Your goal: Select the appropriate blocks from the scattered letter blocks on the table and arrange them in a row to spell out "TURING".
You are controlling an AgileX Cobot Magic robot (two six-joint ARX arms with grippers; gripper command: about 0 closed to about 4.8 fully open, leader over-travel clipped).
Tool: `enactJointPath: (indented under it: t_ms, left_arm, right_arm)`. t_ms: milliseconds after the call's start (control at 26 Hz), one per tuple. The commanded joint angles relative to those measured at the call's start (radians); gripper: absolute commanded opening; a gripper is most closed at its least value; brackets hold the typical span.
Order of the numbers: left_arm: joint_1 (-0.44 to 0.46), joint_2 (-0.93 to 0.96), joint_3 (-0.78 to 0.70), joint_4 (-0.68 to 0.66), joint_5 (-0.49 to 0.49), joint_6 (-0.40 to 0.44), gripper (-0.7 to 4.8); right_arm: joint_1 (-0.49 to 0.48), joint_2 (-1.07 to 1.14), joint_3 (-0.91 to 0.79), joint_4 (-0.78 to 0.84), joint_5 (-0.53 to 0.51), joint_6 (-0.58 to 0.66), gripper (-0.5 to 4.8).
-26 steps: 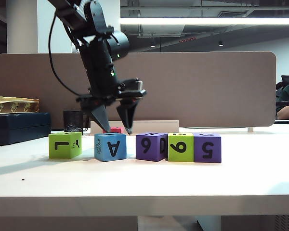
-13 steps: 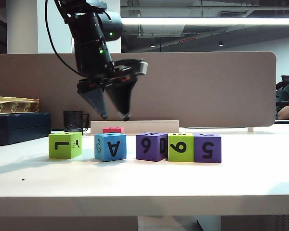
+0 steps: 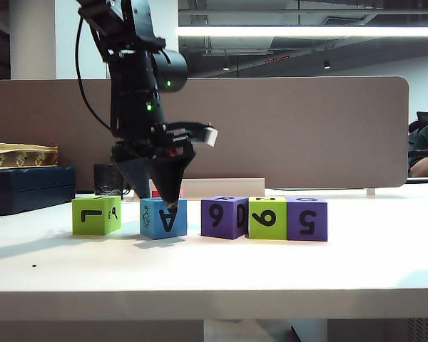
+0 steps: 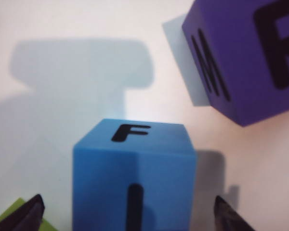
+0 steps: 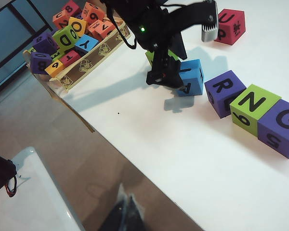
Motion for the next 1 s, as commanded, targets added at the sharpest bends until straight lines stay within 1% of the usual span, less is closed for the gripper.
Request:
enactJointPath:
  t_ms: [38,77,115,154,269,307,346,384,423,499,576,730,807,961,999]
  left_arm:
    - [-0.002,0.002,0.002,0.006,0.005,0.006,3.71]
    - [-0.002,0.003,0.002,0.006,0.007,0.006,3.32]
    - [-0.002,0.003,0.002,0.006,0.007,0.006,3.12]
    - [-0.002,0.003,0.002,0.007,0.007,0.006,3.02]
    - [-0.002,0.003,0.002,0.014,0.007,-0.012,3.00]
    - [-0.002,0.003,0.002,0.019,0.008,-0.037,2.95]
    - [-0.003,0.003,0.002,0.034,0.011,-0.101,2.79]
    - [-0.004,0.003,0.002,0.046,0.018,-0.143,2.68]
    - [-0.004,0.003,0.002,0.063,0.047,-0.194,2.68]
    - [-0.004,0.003,0.002,0.089,0.079,-0.259,2.68]
    - [-0.010,0.003,0.003,0.110,0.079,-0.344,2.68]
    - [-0.011,0.003,0.003,0.111,0.079,-0.450,2.68]
    - [-0.010,0.003,0.003,0.110,0.079,-0.465,2.68]
    - [-0.011,0.003,0.003,0.114,0.080,-0.465,2.85]
    - [-0.011,0.003,0.003,0.114,0.080,-0.465,3.04]
  right_arm:
    - [0.000,-0.002,0.007,0.010,-0.005,-0.003,-0.01]
    - [0.000,-0.002,0.007,0.010,-0.005,-0.003,-0.01]
    - [0.000,-0.002,0.007,0.010,-0.005,-0.003,-0.01]
    - [0.000,-0.002,0.007,0.010,-0.005,-0.003,-0.01]
    - [0.000,-0.002,0.007,0.010,-0.005,-0.003,-0.01]
    - [0.000,-0.002,0.006,0.010,-0.005,-0.003,-0.01]
    - [0.000,-0.002,0.007,0.010,-0.005,-0.003,-0.01]
    - [0.000,-0.002,0.007,0.010,-0.005,-0.003,-0.01]
    - [0.000,-0.002,0.006,0.010,-0.005,-0.003,-0.01]
    - [0.000,-0.002,0.007,0.010,-0.005,-0.003,-0.01]
    - [0.000,-0.002,0.007,0.010,-0.005,-0.003,-0.01]
    - [0.000,-0.002,0.007,0.010,-0.005,-0.003,-0.01]
    - [0.000,-0.002,0.006,0.010,-0.005,-0.003,-0.01]
    - [0.000,-0.002,0.007,0.010,-0.005,-0.003,-0.01]
    - [0.000,-0.002,0.007,0.010,-0.005,-0.003,-0.01]
